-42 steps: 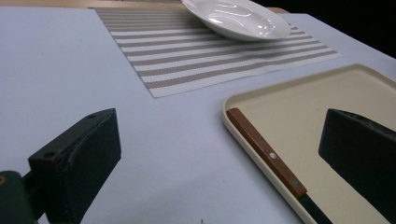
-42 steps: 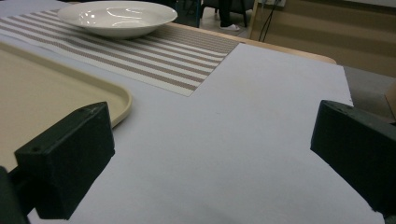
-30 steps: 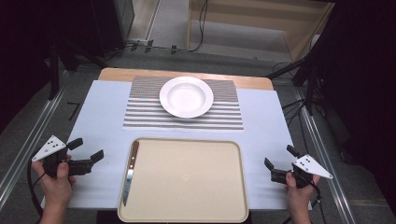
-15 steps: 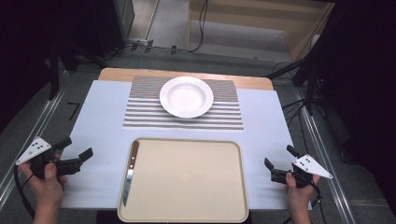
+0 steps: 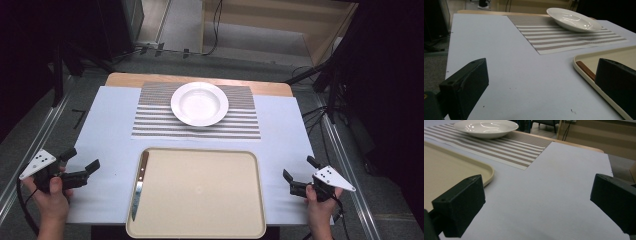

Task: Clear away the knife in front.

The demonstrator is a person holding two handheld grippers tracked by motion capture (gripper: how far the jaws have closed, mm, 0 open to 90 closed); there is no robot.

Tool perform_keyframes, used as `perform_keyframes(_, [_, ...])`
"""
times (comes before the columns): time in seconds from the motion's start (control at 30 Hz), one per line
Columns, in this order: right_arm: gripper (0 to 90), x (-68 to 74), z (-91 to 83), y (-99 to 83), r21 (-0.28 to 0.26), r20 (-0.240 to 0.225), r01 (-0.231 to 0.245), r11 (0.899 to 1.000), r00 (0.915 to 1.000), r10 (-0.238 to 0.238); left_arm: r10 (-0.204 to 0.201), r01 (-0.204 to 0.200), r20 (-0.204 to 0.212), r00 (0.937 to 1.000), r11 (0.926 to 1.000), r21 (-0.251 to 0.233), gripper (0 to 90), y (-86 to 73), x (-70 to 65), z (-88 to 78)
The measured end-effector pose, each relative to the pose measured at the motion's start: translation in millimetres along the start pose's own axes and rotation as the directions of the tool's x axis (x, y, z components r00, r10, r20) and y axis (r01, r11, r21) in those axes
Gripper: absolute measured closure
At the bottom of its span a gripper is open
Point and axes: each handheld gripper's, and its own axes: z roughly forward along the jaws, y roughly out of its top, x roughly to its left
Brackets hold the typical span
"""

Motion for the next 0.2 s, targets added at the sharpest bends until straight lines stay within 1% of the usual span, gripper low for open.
perform_keyframes(0.2, [0.0,0.2,0.9,0.2,0.003,0.003,0.002,1.000,1.0000,-0.002,-0.009,0.009,0.007,0.9999,1.0000,-0.001,0.0,-0.2,1.2,0.7])
